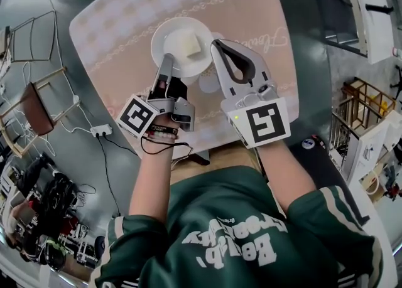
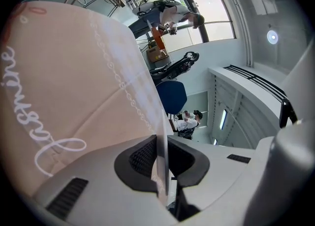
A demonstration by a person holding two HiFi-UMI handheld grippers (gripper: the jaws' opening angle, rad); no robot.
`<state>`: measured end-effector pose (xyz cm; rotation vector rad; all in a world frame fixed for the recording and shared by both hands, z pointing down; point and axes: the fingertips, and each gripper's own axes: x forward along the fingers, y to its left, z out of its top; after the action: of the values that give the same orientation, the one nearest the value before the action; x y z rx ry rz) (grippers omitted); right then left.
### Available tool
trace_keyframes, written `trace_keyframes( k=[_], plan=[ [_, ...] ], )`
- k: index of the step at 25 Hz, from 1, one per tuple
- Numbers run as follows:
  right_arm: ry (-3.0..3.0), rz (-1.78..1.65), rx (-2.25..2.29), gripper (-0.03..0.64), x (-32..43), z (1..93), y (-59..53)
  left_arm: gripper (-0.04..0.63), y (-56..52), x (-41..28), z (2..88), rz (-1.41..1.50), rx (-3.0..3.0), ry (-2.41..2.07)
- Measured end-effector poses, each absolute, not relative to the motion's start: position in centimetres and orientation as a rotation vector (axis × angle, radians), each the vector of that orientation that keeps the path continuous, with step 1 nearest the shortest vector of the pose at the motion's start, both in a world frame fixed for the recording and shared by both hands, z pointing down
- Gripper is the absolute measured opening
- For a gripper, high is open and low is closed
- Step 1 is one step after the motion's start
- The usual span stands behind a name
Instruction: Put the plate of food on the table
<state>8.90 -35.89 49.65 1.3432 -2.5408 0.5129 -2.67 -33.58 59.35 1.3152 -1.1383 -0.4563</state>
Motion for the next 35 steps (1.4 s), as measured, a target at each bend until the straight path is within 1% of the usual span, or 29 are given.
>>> trace_keyframes(
  k=[17,30,33,35],
  plan=[
    [-2.520,0.566,1.313,0.015,8.9,52.0,-36.9,0.041,-33.9,-2.5,62.5,-0.359,1.259,-1.170],
    [-2.502,0.589,1.281,0.015,8.4,53.2,-36.8,0.043,-33.4,-2.3,63.4,-0.157,1.339,-1.252],
    [-2.498,0.588,1.275,0.015,8.3,53.2,-36.8,0.092,-33.6,-2.0,63.0,-0.132,1.386,-1.256],
    [-2.496,0.581,1.268,0.015,8.3,53.2,-36.8,0.104,-33.7,-1.9,62.8,-0.114,1.403,-1.273]
  ],
)
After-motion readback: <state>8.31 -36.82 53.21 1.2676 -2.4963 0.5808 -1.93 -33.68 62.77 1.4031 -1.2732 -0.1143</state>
